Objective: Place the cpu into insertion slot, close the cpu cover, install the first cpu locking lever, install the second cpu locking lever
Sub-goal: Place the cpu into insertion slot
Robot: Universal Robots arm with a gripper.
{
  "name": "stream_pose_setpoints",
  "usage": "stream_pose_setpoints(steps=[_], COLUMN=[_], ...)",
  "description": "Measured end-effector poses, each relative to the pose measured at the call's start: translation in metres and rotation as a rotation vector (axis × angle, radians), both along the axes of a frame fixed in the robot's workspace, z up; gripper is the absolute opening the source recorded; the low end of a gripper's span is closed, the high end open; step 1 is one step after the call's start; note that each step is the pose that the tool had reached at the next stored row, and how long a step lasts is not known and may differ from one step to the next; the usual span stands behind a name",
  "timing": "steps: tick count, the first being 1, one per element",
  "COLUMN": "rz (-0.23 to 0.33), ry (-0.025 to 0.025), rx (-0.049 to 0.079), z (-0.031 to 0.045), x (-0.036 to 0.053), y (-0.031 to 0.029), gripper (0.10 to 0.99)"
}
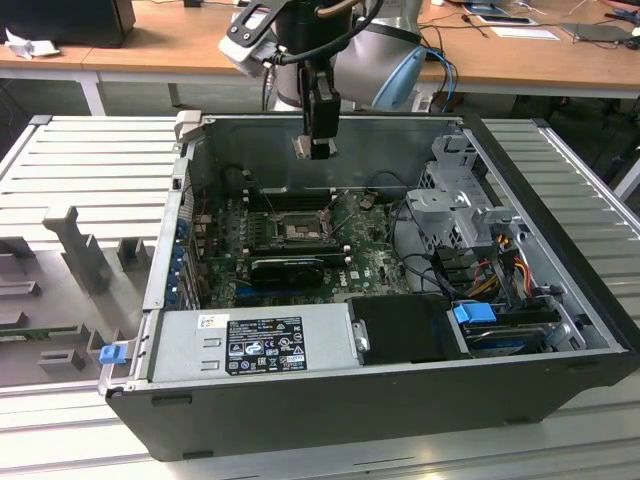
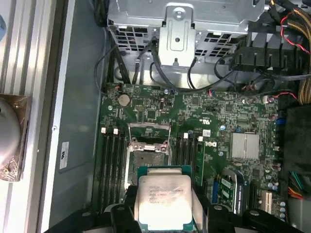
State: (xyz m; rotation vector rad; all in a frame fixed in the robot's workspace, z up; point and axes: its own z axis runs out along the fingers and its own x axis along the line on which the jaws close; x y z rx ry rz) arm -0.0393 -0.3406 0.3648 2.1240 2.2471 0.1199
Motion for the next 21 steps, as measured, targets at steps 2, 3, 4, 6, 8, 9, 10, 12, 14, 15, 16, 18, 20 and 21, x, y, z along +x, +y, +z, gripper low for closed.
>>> stream_pose_setpoints(steps=[2,3,4,6,8,9,10,12,14,15,16,18,20,21], rz=[-0.018,-0.039,-0.048,-0.051,-0.059,-0.067,-0.081,-0.112,-0.114,-0.114,-0.114,-0.114,-0.114,-0.114], ry=[-0.0001,0.0000,0.0001,0.0002,0.0015,0.0019,0.0020,0.0020,0.0020,0.0020,0.0019,0.0020,0.0022,0.0023], rx=[0.000,0.000,0.000,0.000,0.000,0.000,0.000,0.000,0.000,0.000,0.000,0.000,0.000,0.000], z=[-0.0004,-0.0010,-0.0021,-0.0057,-0.0104,-0.0119,-0.0133,-0.0160,-0.0180,-0.0188,-0.0213,-0.0232,-0.0248,-0.0257], x=[0.0000,0.0000,0.0000,0.0000,-0.0001,-0.0001,0.0000,0.0000,0.0000,0.0000,0.0000,0.0000,-0.0001,0.0000], y=[0.0000,0.0000,0.0000,0.0000,0.0000,0.0000,0.0000,0.0000,0.0002,0.0004,0.0004,0.0004,0.0004,0.0004], gripper=[0.525,0.525,0.525,0.525,0.525,0.525,0.525,0.525,0.525,0.525,0.525,0.525,0.525,0.525])
